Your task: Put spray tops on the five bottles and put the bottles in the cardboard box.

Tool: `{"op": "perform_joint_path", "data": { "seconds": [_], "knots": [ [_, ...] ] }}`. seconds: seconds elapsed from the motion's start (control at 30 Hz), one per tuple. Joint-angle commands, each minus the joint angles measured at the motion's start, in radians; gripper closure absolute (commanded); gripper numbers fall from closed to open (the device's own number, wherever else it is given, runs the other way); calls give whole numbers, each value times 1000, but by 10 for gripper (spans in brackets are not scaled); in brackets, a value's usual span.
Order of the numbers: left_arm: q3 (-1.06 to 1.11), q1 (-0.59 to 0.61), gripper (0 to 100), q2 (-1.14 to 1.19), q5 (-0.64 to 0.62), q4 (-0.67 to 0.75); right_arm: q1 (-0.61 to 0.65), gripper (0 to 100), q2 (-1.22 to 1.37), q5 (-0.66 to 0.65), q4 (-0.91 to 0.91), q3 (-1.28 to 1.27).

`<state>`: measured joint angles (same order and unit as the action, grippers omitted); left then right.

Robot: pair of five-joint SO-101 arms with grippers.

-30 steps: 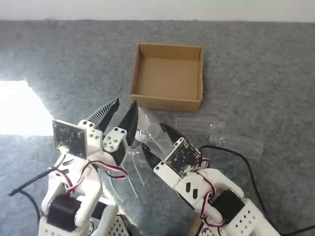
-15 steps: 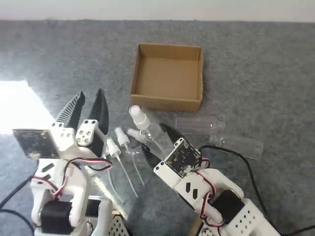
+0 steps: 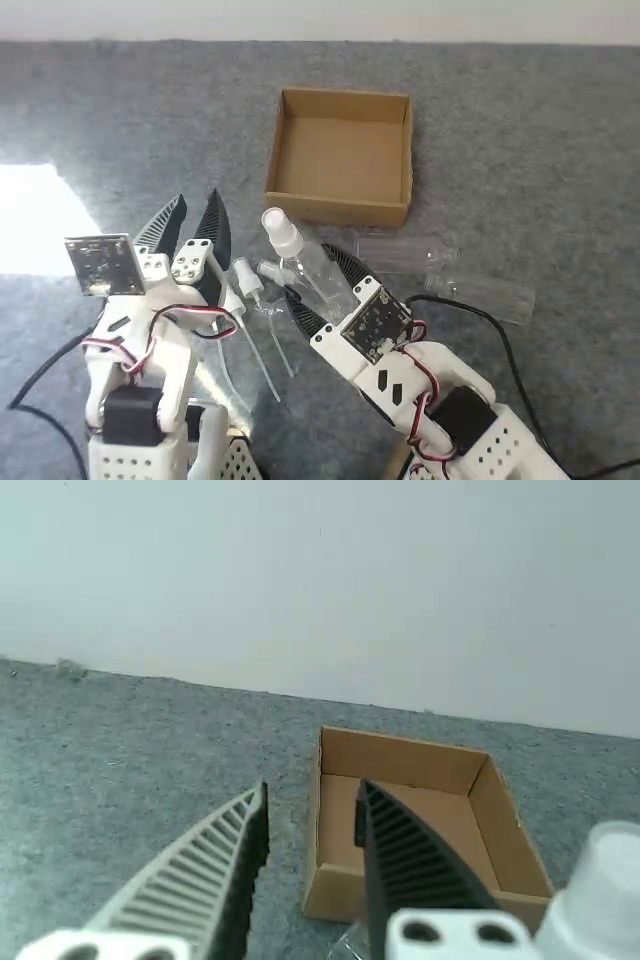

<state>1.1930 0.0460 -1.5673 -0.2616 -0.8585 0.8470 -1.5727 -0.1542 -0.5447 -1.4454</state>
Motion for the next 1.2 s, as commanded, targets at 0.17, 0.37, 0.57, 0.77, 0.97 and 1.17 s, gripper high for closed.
{"op": "perform_joint_path", "data": {
  "seconds": [0.17,0.37,0.57,0.77,0.97,1.17],
  "knots": [
    [28,-170,866,-9,49,23,-16,855,-31,-25,30,20],
    [42,-236,866,-9,64,17,-18,855,-31,-25,28,18],
    [36,-308,866,-9,121,-26,-18,855,-31,-25,22,14],
    [36,-327,866,-9,135,-38,-19,855,-31,-25,19,12],
    [35,-328,866,-9,137,-43,-19,855,-30,-25,19,11],
    [35,-328,866,-9,137,-40,-19,855,-30,-25,19,-5]
  ]
}}
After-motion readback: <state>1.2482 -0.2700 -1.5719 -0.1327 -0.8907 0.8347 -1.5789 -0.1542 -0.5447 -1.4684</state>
